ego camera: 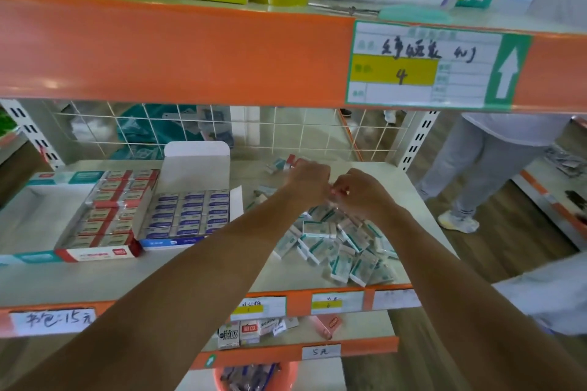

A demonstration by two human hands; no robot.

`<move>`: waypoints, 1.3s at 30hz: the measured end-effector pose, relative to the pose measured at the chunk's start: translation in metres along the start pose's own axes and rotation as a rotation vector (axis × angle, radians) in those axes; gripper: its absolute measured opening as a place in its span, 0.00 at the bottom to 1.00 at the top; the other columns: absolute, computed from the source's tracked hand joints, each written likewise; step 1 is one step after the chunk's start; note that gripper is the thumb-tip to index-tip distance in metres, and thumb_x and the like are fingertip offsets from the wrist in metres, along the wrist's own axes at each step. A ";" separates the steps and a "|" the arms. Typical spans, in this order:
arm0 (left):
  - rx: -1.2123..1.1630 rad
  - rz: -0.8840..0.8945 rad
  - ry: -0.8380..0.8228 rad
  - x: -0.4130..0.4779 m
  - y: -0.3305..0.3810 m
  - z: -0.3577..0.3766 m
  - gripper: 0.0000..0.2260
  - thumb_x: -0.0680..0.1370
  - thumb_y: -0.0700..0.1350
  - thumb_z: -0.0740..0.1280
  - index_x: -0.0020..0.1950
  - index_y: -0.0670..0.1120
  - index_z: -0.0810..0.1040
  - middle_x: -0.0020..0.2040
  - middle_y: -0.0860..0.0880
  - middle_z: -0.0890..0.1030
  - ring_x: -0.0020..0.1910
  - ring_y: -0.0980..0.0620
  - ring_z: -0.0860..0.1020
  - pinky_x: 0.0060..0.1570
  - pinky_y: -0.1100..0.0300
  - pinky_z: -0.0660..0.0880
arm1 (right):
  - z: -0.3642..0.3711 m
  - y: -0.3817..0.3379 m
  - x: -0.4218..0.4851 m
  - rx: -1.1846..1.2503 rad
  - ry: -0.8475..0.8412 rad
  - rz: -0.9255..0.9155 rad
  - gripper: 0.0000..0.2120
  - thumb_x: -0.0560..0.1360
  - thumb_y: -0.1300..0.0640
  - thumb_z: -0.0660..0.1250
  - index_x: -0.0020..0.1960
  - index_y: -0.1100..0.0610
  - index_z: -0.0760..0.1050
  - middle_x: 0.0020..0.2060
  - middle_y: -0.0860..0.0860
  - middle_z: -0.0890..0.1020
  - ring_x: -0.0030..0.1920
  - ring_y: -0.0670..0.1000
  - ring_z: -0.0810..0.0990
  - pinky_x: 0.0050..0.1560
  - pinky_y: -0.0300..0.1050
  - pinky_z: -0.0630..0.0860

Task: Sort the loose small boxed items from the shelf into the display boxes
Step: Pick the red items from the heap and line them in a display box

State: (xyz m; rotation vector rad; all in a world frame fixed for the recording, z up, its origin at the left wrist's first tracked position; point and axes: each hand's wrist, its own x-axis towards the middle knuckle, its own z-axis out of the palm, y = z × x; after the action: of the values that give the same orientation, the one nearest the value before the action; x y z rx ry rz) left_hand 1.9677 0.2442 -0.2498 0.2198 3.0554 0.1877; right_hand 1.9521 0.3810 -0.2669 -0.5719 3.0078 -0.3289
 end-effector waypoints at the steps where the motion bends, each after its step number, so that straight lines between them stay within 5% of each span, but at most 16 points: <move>1: 0.008 -0.018 -0.005 0.003 0.002 0.001 0.11 0.79 0.49 0.63 0.56 0.43 0.75 0.46 0.44 0.73 0.54 0.44 0.74 0.53 0.52 0.72 | 0.001 0.002 -0.002 0.023 0.031 0.029 0.08 0.77 0.51 0.65 0.49 0.52 0.82 0.45 0.50 0.76 0.48 0.51 0.77 0.48 0.40 0.70; 5: -0.013 -0.072 0.025 0.013 0.008 0.007 0.14 0.78 0.46 0.66 0.60 0.41 0.74 0.55 0.41 0.77 0.56 0.44 0.74 0.53 0.53 0.72 | 0.007 0.009 -0.007 0.108 0.158 0.104 0.07 0.74 0.53 0.70 0.45 0.56 0.83 0.42 0.53 0.78 0.43 0.52 0.78 0.42 0.40 0.70; 11: -0.328 -0.070 0.043 0.014 0.015 0.002 0.14 0.74 0.38 0.70 0.59 0.39 0.75 0.56 0.42 0.78 0.56 0.44 0.76 0.56 0.54 0.75 | 0.005 0.019 -0.016 0.246 0.206 0.190 0.01 0.73 0.60 0.68 0.45 0.56 0.77 0.42 0.53 0.80 0.43 0.53 0.77 0.38 0.41 0.70; 17: -0.544 -0.078 0.107 0.005 0.005 -0.002 0.18 0.72 0.40 0.72 0.60 0.44 0.74 0.50 0.49 0.80 0.48 0.54 0.76 0.46 0.65 0.68 | -0.004 0.012 -0.023 0.470 0.257 0.195 0.10 0.73 0.62 0.68 0.53 0.54 0.76 0.40 0.48 0.80 0.42 0.49 0.79 0.38 0.33 0.72; 29: -0.797 -0.090 0.212 -0.042 -0.065 -0.028 0.15 0.65 0.37 0.76 0.44 0.49 0.73 0.41 0.51 0.78 0.40 0.52 0.75 0.39 0.60 0.73 | -0.005 -0.058 -0.016 0.570 0.359 0.034 0.09 0.78 0.61 0.62 0.56 0.59 0.78 0.46 0.52 0.82 0.44 0.51 0.79 0.41 0.36 0.68; 35: -0.753 -0.089 0.198 -0.073 -0.114 -0.037 0.16 0.67 0.36 0.75 0.49 0.45 0.73 0.44 0.50 0.76 0.41 0.53 0.73 0.33 0.67 0.69 | -0.002 -0.104 -0.008 0.742 0.299 0.027 0.10 0.81 0.63 0.57 0.52 0.56 0.77 0.43 0.53 0.81 0.38 0.55 0.82 0.43 0.45 0.80; 39: -0.711 -0.122 0.189 -0.091 -0.147 -0.042 0.15 0.69 0.33 0.72 0.52 0.44 0.75 0.50 0.48 0.79 0.46 0.51 0.76 0.38 0.70 0.71 | 0.004 -0.137 0.000 0.755 0.233 0.000 0.08 0.80 0.57 0.62 0.50 0.47 0.78 0.41 0.47 0.82 0.40 0.51 0.83 0.51 0.56 0.79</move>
State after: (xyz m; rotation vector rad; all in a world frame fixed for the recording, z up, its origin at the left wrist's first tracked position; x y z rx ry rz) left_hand 2.0341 0.0813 -0.2212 -0.0342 2.9228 1.3033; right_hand 2.0016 0.2560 -0.2403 -0.4675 2.7423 -1.5172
